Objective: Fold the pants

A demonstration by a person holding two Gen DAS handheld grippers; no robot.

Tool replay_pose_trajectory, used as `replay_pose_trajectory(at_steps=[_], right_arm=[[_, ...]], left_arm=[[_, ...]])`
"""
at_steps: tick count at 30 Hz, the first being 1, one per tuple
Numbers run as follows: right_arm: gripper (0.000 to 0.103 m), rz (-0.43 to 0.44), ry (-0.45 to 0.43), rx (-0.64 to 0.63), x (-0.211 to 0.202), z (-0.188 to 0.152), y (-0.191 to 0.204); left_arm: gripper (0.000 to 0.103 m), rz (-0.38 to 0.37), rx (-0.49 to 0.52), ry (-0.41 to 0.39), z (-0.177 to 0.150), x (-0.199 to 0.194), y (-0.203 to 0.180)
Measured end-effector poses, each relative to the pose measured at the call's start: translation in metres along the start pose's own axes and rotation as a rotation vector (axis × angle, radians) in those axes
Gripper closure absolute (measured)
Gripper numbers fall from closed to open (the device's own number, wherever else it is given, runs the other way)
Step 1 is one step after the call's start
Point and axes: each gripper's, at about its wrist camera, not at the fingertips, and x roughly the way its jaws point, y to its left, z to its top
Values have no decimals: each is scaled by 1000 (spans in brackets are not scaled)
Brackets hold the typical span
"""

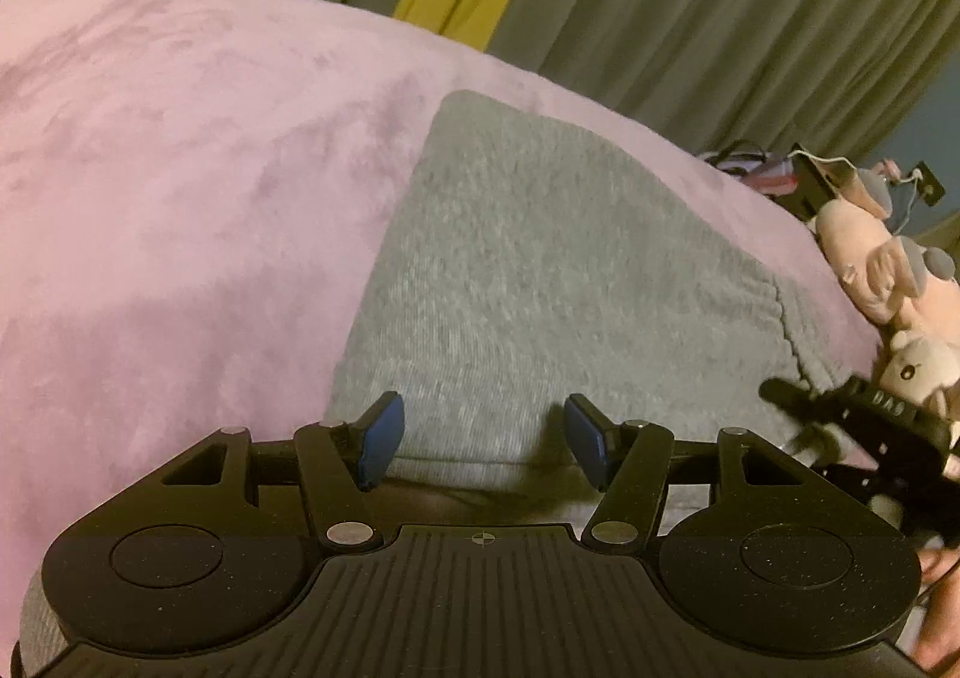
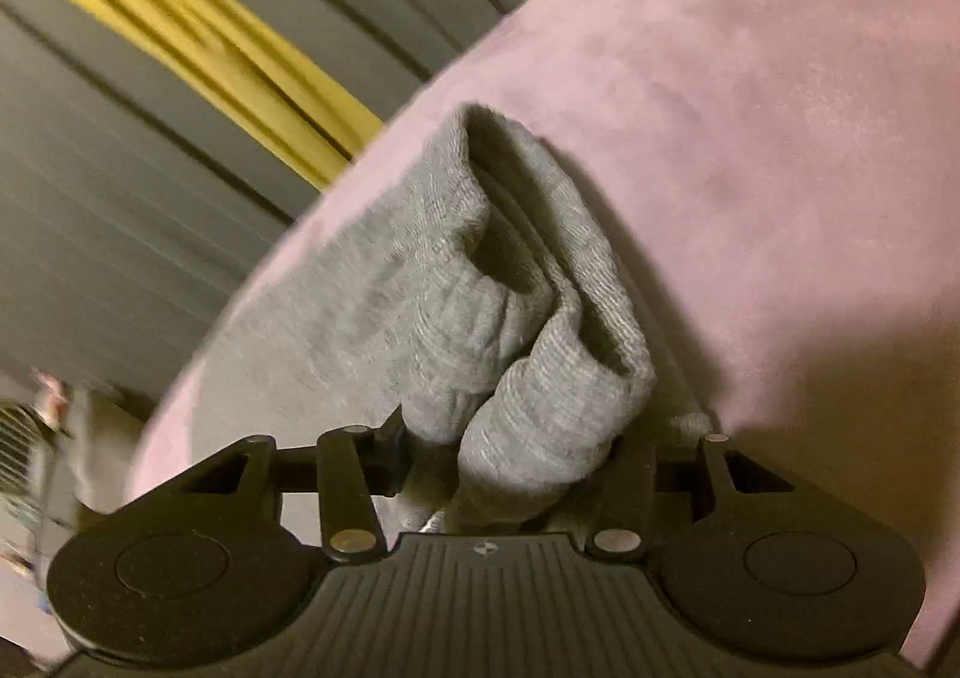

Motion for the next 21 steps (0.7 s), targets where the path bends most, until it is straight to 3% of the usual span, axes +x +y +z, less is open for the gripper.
replay_pose_trajectory(at_steps=[2,4,6,8,14,21], right_arm=[[40,26,13,20,2,6,4],[39,48,3,8,-1,8,6],[56,1,-17,-72,-4,2,14],[62,-18,-39,-141,-9,-1,21],[64,-41,-95,-249,-16,1,37],[64,-36,-87,-249,-27,3,29]], left_arm=[[38,3,-14,1,1,1,1],[38,4,-26,5,1,2,3],[38,5,-26,7,1,2,2],[38,7,-24,8,0,2,2],[38,18,-24,13,1,2,1],[38,28,-16,18,2,3,0]])
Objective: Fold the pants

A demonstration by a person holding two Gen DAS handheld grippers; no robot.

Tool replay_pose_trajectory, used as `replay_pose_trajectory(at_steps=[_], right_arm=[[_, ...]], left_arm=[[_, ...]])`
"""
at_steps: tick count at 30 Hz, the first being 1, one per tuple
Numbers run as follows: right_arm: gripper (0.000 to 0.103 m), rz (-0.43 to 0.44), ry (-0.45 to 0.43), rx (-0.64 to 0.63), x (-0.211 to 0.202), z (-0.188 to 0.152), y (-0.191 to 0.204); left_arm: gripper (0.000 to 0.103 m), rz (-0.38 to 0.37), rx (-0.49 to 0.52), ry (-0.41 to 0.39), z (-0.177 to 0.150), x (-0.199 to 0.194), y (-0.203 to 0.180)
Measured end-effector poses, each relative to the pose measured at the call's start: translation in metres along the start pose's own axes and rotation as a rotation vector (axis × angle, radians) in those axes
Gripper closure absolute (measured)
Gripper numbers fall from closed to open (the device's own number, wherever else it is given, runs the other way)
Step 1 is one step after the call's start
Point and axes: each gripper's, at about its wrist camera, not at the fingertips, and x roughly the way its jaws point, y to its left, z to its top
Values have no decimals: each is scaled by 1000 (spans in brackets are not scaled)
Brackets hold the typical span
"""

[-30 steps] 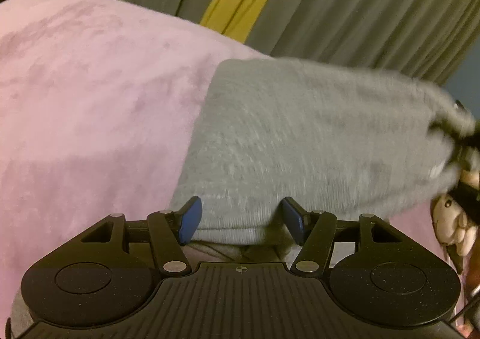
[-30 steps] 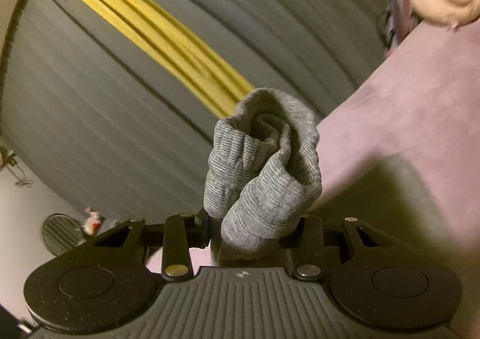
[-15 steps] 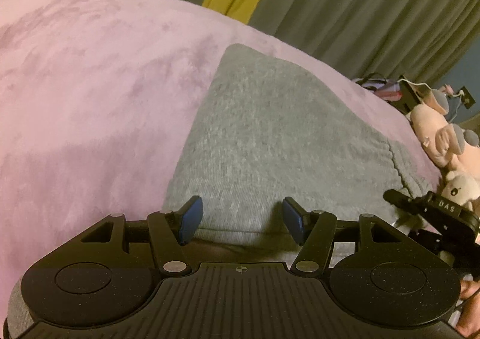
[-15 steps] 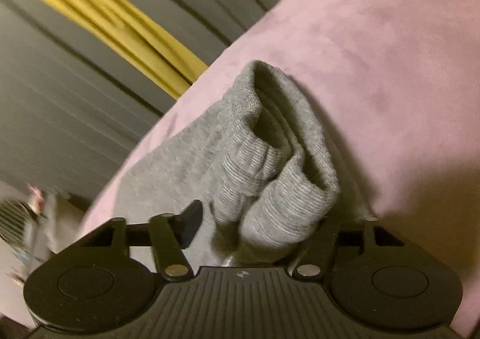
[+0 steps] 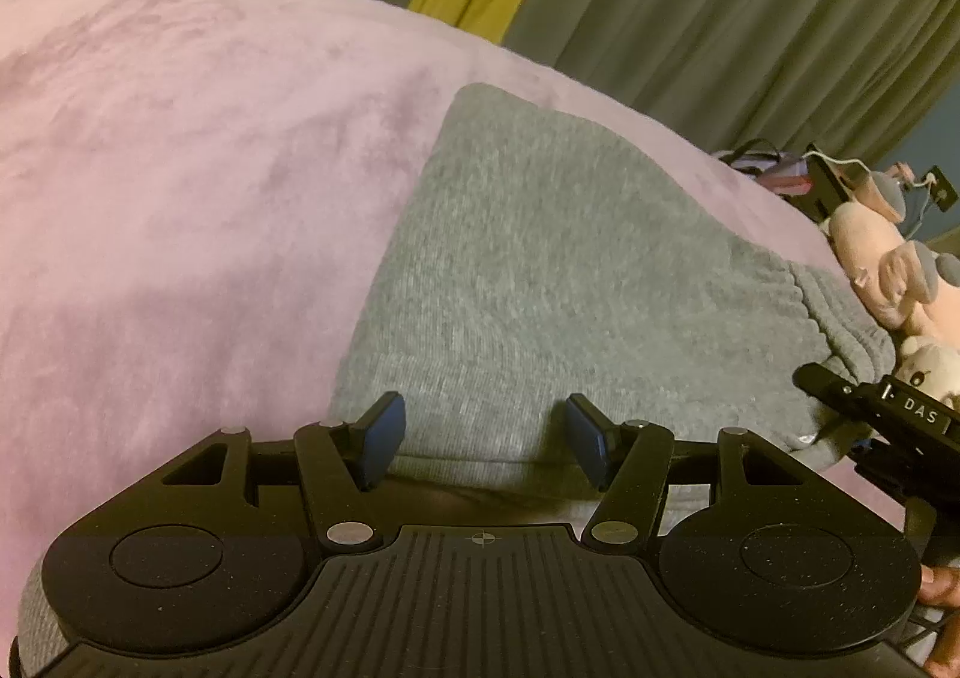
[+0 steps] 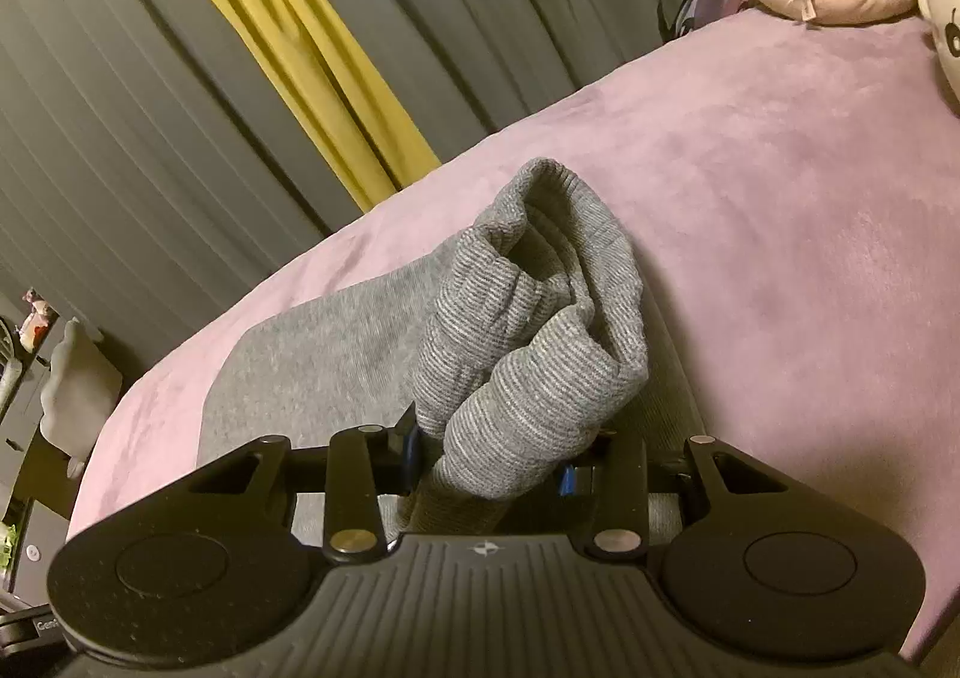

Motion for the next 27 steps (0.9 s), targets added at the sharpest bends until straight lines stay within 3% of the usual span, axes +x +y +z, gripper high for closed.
replay_pose_trajectory(at_steps=[7,12,18,20,22,27], right_arm=[[64,8,17,17,3,1,-1],[62,16,62,104,9,3,-14],[50,31,115,229,4,3,-35],[34,23,115,254,-3,0,-39],[27,27,124,293,-8,-5,-46],[24,41,212,351,-4,-24,-52]], left_arm=[[38,10,10,3,0,0,-2],[38,4,-5,2,1,-1,2],[38,-13,-25,8,3,1,9],[38,-19,-32,10,4,1,9],[38,-23,-34,13,4,2,10],[38,-26,-35,8,3,1,10]])
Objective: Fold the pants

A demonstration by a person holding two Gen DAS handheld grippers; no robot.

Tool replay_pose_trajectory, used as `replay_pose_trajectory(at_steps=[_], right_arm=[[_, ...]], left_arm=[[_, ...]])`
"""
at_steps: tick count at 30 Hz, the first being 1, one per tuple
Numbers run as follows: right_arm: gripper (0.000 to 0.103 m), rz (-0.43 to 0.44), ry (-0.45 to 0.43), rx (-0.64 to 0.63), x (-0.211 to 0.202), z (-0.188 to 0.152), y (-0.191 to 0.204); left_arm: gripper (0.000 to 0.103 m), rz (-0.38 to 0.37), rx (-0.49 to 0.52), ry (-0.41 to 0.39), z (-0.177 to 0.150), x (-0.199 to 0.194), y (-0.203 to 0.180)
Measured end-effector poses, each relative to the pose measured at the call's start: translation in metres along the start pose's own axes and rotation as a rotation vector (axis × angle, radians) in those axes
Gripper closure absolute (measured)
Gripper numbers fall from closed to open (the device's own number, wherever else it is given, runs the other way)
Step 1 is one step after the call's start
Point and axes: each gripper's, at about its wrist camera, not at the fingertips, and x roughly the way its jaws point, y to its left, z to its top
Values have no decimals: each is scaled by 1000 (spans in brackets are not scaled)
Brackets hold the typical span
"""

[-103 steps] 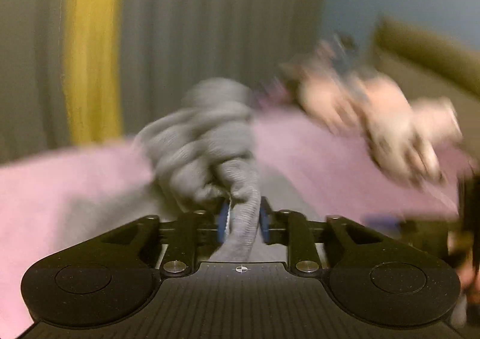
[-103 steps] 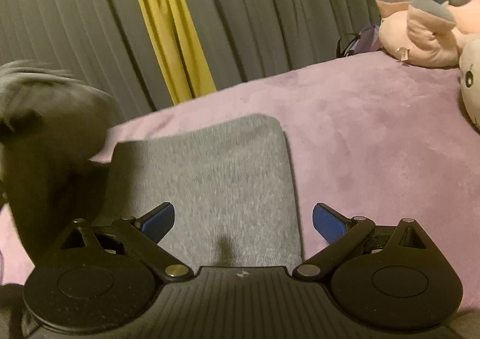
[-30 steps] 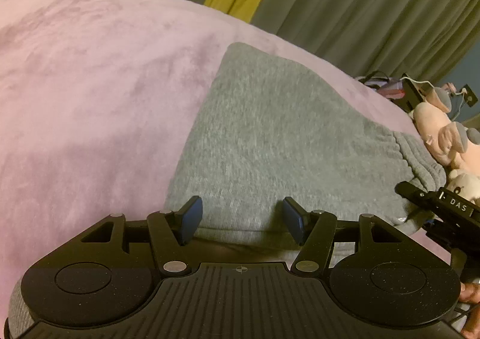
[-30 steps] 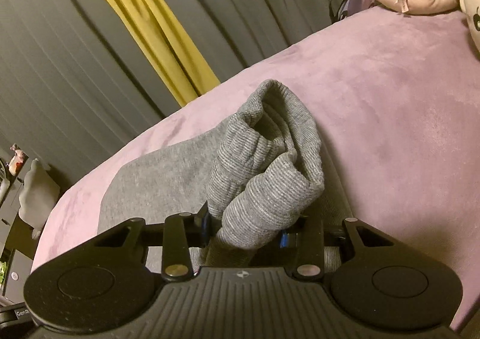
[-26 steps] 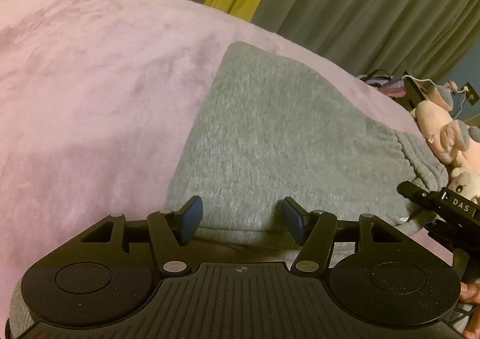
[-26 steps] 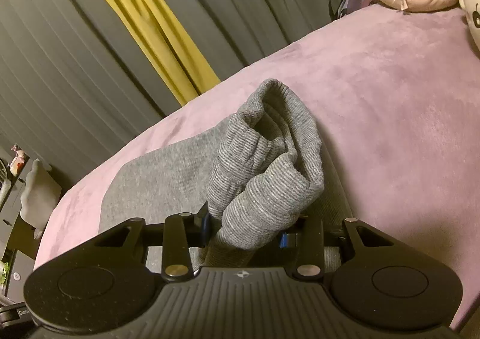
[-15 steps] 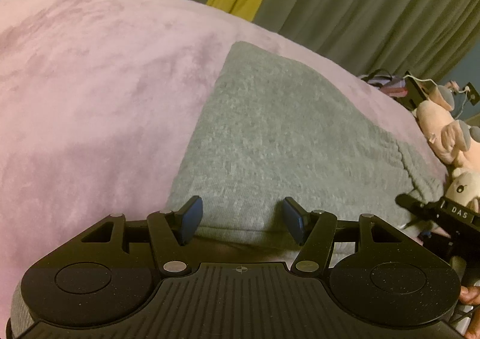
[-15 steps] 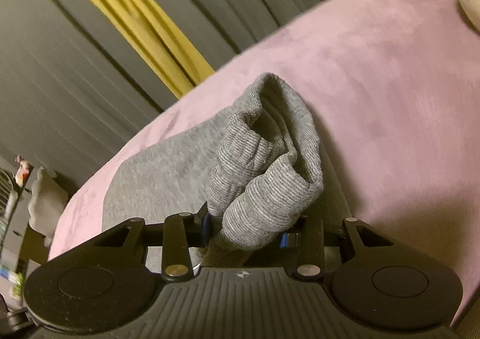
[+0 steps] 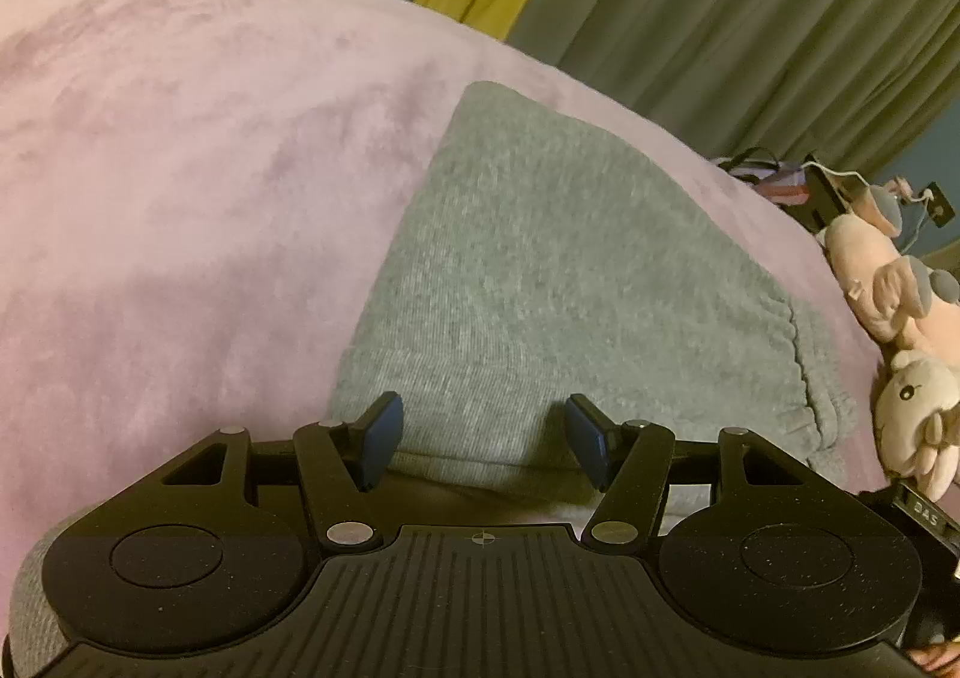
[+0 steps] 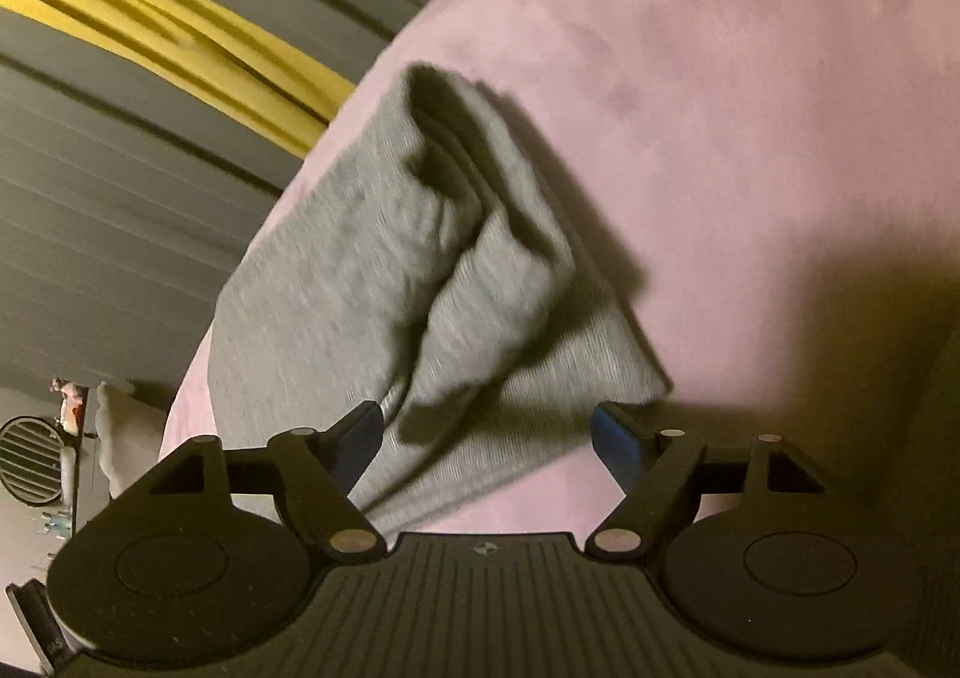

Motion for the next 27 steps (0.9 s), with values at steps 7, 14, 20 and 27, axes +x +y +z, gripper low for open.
replay_pose_trajectory(at_steps=[7,14,20,27], right_arm=[[22,65,-12,127,8,-1,-13],[21,204,-53,203,-1,-1,-22],[20,248,3,182,13,-3,-15],[29,194,-88,239,2,4,-30]], left_arm=[[38,-10,-20,-7,0,-3,3],[38,-7,-22,-2,1,-2,1],[38,5,-14,0,2,-1,0],[38,12,-9,-3,3,1,0]])
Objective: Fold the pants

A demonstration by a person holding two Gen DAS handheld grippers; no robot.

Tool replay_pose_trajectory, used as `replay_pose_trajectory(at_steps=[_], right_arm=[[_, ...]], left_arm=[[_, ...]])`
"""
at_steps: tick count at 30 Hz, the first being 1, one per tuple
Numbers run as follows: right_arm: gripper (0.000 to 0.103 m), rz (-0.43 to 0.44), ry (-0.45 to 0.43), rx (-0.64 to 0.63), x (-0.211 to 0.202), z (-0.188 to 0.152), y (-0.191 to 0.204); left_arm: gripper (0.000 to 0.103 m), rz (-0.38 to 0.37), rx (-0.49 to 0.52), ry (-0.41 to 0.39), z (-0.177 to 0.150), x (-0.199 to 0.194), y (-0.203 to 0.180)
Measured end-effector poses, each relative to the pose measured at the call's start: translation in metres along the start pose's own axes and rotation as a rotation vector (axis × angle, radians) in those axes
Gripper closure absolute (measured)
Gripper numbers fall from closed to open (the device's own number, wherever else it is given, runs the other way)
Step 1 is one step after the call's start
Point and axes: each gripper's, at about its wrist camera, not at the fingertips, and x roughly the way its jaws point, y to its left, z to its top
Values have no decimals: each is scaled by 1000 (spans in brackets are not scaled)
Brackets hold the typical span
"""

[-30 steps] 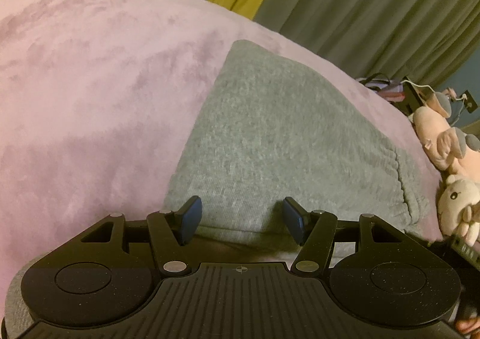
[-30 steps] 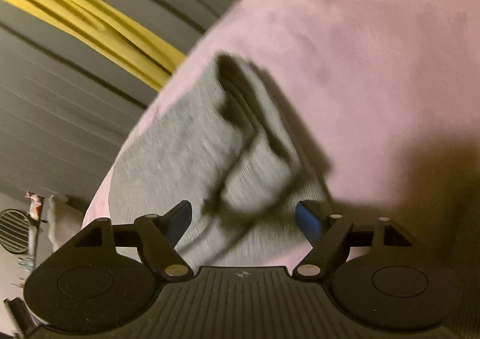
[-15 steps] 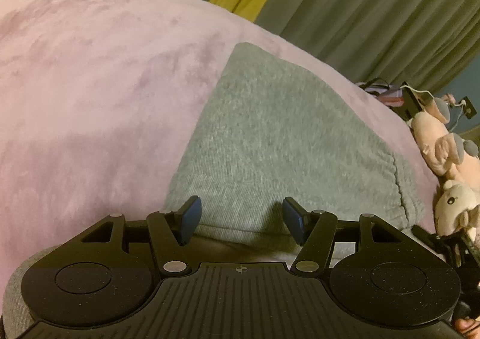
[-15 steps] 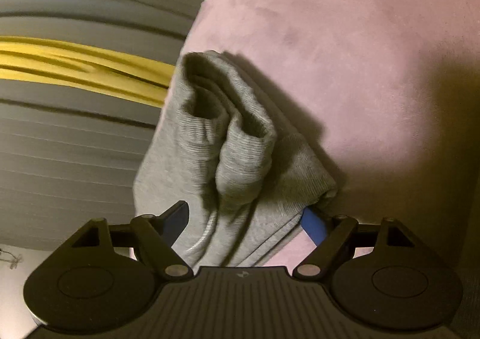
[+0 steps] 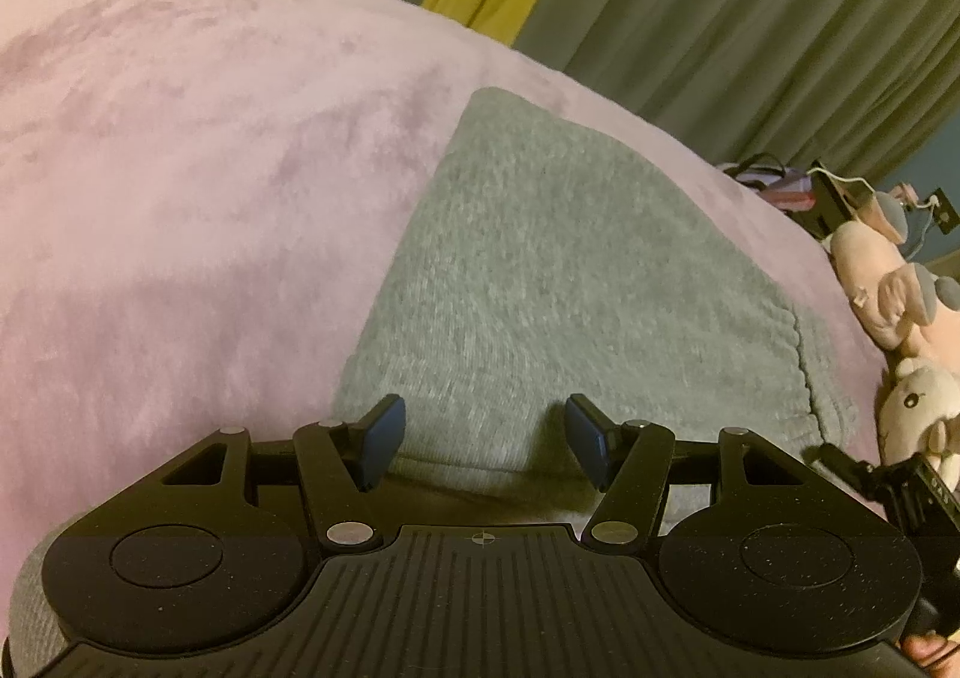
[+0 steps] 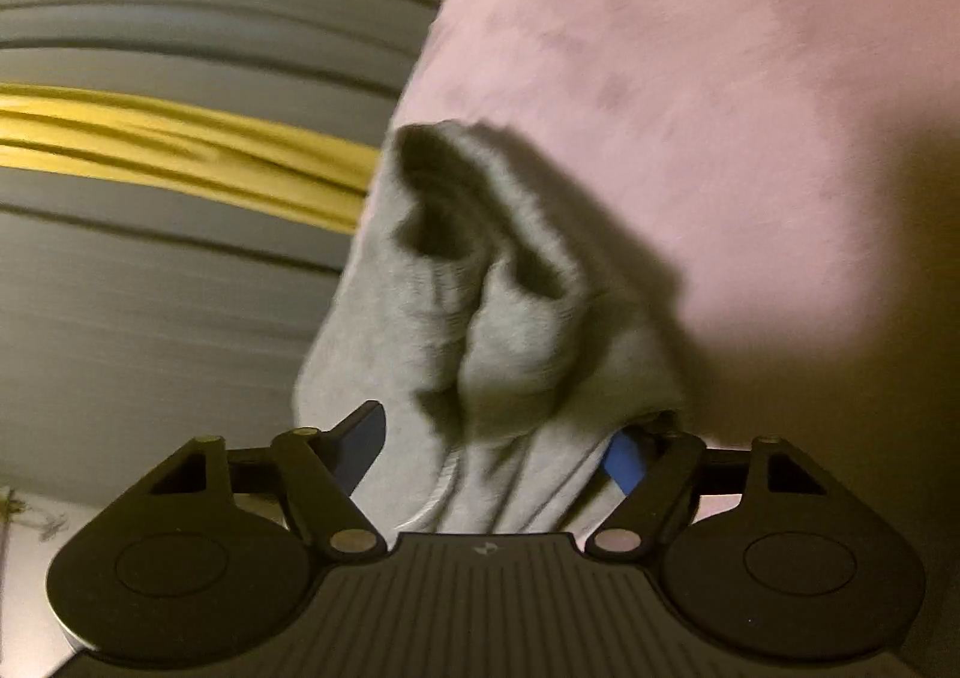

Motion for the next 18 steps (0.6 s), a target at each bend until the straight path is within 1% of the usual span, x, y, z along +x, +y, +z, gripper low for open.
replay_pose_trajectory(at_steps=[2,4,5,7,9,11,13,16,18], right_arm=[[29,-11,14,-53,4,-3,7],[29,-17,38,-144,3,-8,20],[29,-34,38,-186,3,-9,24],[30,-88,44,-243,7,-9,31],[31,-167,34,-276,4,-7,34],[32,-199,45,-284,-3,-4,35],[32,-214,55,-318,-11,0,42],[32,-208,83,-388,-15,2,53],[31,-208,103,-382,-17,5,50]], left_arm=[[38,4,2,2,1,1,0],[38,7,6,6,2,2,-1],[38,10,8,8,3,2,-1],[38,14,7,13,4,3,-1],[38,15,3,15,6,3,0],[38,22,12,25,11,4,0],[37,21,30,25,19,7,0],[36,58,66,-7,34,13,-1],[36,84,112,-2,44,22,-3]])
